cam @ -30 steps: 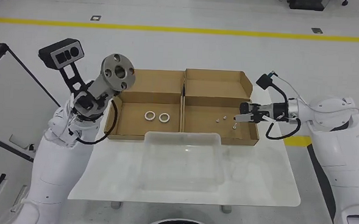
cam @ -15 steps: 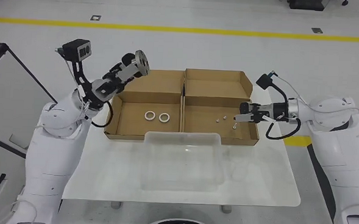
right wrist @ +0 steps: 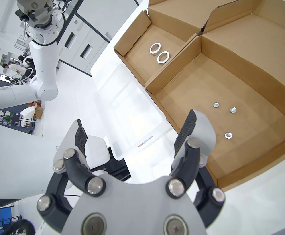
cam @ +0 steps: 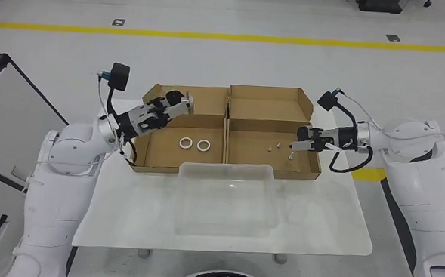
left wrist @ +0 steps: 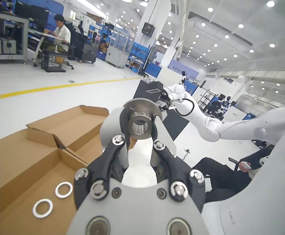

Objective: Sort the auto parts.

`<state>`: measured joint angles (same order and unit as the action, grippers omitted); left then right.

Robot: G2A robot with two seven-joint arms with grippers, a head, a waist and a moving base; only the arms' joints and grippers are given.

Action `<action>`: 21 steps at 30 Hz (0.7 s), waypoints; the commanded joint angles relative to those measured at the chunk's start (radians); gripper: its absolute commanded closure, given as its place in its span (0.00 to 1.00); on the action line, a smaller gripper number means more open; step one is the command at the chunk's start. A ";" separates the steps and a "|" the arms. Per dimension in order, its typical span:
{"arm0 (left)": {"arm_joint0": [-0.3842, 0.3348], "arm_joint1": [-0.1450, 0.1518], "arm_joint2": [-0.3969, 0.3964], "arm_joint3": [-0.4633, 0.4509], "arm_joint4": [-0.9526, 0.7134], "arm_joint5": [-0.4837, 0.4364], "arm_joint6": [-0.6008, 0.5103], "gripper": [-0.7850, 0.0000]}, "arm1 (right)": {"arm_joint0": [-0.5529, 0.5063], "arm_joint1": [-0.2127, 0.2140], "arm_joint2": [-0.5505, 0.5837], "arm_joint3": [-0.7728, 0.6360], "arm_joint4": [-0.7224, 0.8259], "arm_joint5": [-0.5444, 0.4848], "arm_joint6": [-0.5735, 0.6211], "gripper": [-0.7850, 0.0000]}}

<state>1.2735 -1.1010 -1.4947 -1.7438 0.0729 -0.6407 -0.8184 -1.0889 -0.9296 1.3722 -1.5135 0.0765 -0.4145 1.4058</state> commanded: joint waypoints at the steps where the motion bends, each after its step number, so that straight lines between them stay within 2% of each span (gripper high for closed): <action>1: -0.023 0.003 0.007 0.015 0.036 0.010 -0.022 1.00 | 0.000 0.000 0.000 0.000 0.000 0.000 0.000 0.00; 9: -0.130 0.021 0.012 0.107 0.222 -0.008 -0.110 1.00 | 0.000 0.000 0.000 0.000 0.000 0.000 0.000 0.00; 13: -0.176 0.032 0.034 0.137 0.289 -0.039 -0.196 1.00 | 0.000 0.000 0.000 0.000 0.000 0.000 0.000 0.00; 17: -0.216 0.041 0.086 0.168 0.355 -0.073 -0.288 1.00 | 0.000 0.000 0.000 0.000 0.000 0.000 0.000 0.00; 21: -0.243 0.054 0.163 0.194 0.434 -0.078 -0.283 1.00 | 0.000 0.000 0.000 0.000 0.000 0.000 0.000 0.00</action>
<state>1.0383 -1.0517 -1.3573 -1.5594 0.4798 -0.7151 -1.1078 -1.0889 -0.9296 1.3722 -1.5135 0.0765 -0.4145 1.4058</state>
